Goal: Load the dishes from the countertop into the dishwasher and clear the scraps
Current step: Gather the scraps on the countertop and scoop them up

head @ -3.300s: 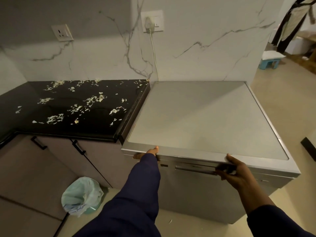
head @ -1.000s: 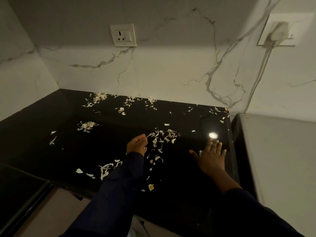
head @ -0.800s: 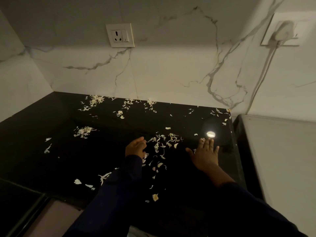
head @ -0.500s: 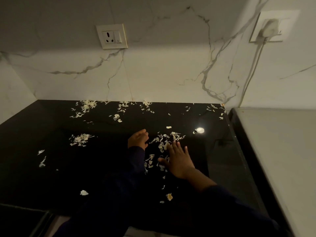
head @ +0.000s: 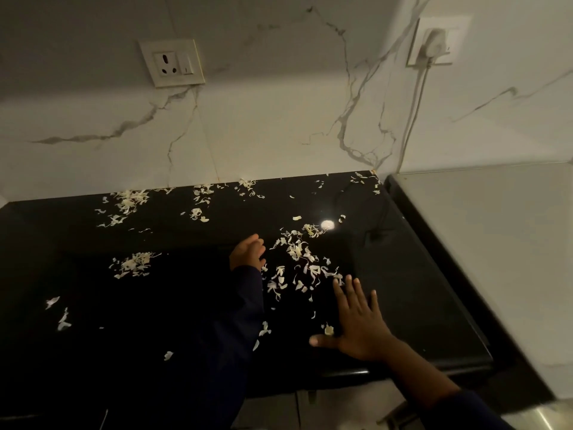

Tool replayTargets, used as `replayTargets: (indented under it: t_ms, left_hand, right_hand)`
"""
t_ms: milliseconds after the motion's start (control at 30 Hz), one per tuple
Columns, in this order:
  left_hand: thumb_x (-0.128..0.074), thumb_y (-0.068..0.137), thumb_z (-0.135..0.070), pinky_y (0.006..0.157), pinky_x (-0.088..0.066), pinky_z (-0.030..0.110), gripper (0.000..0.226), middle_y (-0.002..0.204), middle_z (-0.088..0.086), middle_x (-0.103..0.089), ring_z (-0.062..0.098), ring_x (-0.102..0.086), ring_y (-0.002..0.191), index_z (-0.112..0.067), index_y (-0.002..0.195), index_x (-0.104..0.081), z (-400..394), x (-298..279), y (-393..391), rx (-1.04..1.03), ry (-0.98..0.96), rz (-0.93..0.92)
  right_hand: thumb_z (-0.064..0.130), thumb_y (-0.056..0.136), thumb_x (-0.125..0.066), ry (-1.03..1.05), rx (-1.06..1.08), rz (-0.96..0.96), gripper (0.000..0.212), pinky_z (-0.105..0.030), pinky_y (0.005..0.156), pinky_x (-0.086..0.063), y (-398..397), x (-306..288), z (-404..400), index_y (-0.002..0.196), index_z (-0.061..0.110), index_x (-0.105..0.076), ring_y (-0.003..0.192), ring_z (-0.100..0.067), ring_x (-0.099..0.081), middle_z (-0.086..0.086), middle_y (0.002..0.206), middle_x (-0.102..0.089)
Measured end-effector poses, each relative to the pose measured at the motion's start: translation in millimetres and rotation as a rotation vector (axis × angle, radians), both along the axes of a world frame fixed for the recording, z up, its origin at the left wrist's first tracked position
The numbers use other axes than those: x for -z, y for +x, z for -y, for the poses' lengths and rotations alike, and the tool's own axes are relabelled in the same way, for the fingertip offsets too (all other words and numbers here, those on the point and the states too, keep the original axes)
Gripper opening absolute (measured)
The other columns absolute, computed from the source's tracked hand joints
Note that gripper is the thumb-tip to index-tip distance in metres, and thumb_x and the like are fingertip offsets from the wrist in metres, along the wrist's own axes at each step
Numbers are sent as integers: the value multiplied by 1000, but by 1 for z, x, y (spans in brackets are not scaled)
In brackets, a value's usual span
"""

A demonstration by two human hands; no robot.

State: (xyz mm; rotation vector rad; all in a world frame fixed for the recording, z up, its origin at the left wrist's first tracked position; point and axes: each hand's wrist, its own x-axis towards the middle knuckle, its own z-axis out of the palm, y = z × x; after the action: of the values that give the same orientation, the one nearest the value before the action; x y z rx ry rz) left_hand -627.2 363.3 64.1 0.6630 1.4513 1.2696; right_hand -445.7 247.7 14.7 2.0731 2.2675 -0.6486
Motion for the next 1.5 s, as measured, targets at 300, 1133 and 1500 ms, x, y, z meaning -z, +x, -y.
replayTargets:
  t_ms: [300, 1133, 1500]
  left_hand:
    - [-46, 90, -8, 93, -41, 36, 39, 132, 16, -52, 27, -50, 123, -5, 130, -46, 0, -9, -9, -6, 11, 57]
    - [-44, 93, -17, 98, -40, 39, 39, 134, 12, -51, 24, -49, 123, -9, 132, -44, -81, 0, 20, -208, 34, -17]
    - [-44, 94, -18, 95, -42, 36, 37, 130, 12, -54, 23, -52, 119, -8, 130, -46, -108, 4, 43, -238, 32, -48]
  right_hand:
    - [88, 60, 2, 49, 182, 51, 117, -59, 107, 17, -44, 3, -37, 147, 12, 17, 141, -32, 25, -19, 153, 22]
    - [82, 76, -13, 87, 213, 37, 104, -56, 112, 10, 55, -7, -213, 149, 10, 8, 144, -30, 16, -17, 156, 11]
    - [58, 91, -36, 51, -237, -313, 77, -48, 119, 4, 11, -26, -223, 150, 21, -3, 145, -15, 9, 1, 159, 4]
